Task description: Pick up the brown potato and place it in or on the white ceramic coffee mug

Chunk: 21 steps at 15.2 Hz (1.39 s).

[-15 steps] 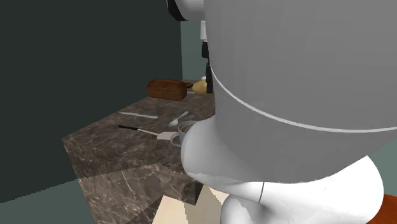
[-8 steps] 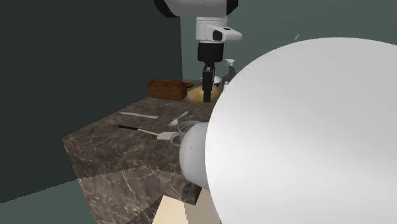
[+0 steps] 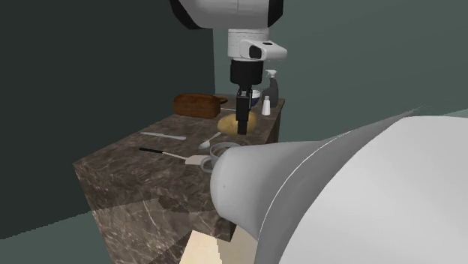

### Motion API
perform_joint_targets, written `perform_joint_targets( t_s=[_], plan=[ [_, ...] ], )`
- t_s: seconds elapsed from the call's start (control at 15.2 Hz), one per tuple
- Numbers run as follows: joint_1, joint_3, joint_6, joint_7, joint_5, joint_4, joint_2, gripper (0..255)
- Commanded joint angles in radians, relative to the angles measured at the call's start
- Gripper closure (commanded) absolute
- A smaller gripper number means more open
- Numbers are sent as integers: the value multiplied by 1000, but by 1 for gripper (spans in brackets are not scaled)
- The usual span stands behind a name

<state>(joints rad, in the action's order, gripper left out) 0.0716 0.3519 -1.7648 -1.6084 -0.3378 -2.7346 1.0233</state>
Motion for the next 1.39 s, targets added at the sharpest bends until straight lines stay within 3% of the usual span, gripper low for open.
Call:
perform_joint_targets(
  t_s=[0.0,0.46,0.92,0.99,1.32],
  plan=[
    [-7,10,-22,-1,-11,-27,5,255],
    [-24,44,-123,5,-47,-118,-7,255],
    [-24,44,-123,5,-47,-118,-7,255],
    [-24,44,-123,5,-47,-118,-7,0],
    [-24,44,-123,5,-47,-118,-7,0]
  ],
)
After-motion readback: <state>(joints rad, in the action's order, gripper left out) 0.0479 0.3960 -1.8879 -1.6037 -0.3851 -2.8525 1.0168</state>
